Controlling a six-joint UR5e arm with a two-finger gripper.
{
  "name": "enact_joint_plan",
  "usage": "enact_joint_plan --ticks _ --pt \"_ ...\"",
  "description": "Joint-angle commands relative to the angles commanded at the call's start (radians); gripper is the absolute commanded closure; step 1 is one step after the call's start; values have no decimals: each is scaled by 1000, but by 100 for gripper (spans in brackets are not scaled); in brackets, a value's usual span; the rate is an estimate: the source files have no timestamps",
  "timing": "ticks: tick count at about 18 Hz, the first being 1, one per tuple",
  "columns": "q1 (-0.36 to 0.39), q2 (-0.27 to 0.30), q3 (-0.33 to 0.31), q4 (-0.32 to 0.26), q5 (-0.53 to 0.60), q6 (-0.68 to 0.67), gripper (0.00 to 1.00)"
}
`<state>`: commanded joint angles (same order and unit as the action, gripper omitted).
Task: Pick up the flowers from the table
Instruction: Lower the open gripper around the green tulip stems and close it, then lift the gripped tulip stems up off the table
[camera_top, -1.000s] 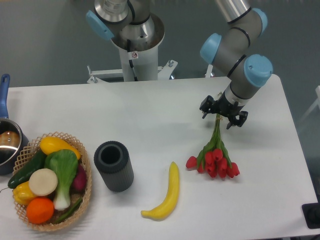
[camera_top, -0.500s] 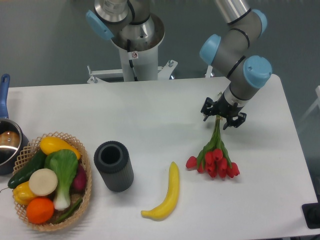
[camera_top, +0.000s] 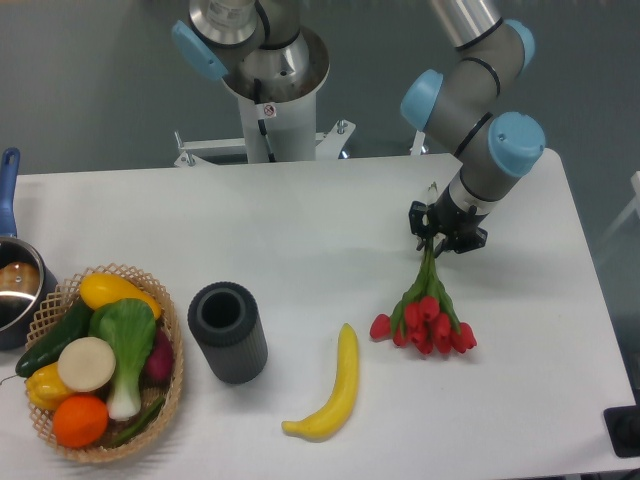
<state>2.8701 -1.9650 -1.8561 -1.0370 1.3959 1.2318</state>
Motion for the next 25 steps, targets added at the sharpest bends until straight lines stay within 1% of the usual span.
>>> enact_joint_plan --ticks 7,10,15,18,22,25 --pt "8 17 14 -6 -37 0 74" --pt "8 40 17 -8 -38 0 74" --pt "8 113 22 -14 -80 -5 75" --pt "8 129 26 -14 -84 -5 75" --pt "15 158 31 -26 -141 -6 75" --pt "17 172 32 -35 -143 -6 77"
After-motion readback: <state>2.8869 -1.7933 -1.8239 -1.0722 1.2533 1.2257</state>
